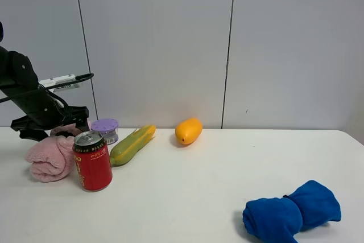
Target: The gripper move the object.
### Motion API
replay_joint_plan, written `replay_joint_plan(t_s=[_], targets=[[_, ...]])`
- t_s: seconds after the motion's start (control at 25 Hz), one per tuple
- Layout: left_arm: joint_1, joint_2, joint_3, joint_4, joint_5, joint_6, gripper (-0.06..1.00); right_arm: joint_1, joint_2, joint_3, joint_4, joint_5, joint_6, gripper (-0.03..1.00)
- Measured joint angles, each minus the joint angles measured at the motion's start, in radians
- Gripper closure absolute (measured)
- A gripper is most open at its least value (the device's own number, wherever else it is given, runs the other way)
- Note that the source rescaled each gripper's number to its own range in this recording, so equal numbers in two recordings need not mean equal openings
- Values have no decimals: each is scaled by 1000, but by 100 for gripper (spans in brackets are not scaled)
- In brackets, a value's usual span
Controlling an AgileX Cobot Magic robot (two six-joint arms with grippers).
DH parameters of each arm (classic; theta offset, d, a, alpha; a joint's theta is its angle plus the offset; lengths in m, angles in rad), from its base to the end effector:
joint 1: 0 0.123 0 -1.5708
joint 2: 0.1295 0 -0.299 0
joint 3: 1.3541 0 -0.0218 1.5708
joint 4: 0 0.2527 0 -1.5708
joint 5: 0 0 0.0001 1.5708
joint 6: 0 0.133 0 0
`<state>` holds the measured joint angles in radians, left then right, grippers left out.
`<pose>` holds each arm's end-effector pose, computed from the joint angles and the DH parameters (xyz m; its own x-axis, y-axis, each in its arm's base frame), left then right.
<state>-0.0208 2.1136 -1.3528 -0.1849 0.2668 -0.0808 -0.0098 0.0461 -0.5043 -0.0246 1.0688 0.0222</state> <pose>0.4758 -0.0164 0.1093 -0.7908 -0.2397 -0.5631 -0.1586 0.9689 -0.1898 0.0254 -0.0031 0.2584 -0.4994 0.0152 -0.8663 0.0337 0.9994 -0.0018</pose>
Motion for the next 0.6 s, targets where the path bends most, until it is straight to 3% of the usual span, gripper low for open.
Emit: replay_joint_plan(t_s=[0.32, 0.6], targets=[[-7, -33, -3, -11, 23, -15, -6, 0, 0, 0, 0, 0, 0, -3], [-42, -225, -3, -3, 30, -16, -6, 0, 0, 0, 0, 0, 0, -3]])
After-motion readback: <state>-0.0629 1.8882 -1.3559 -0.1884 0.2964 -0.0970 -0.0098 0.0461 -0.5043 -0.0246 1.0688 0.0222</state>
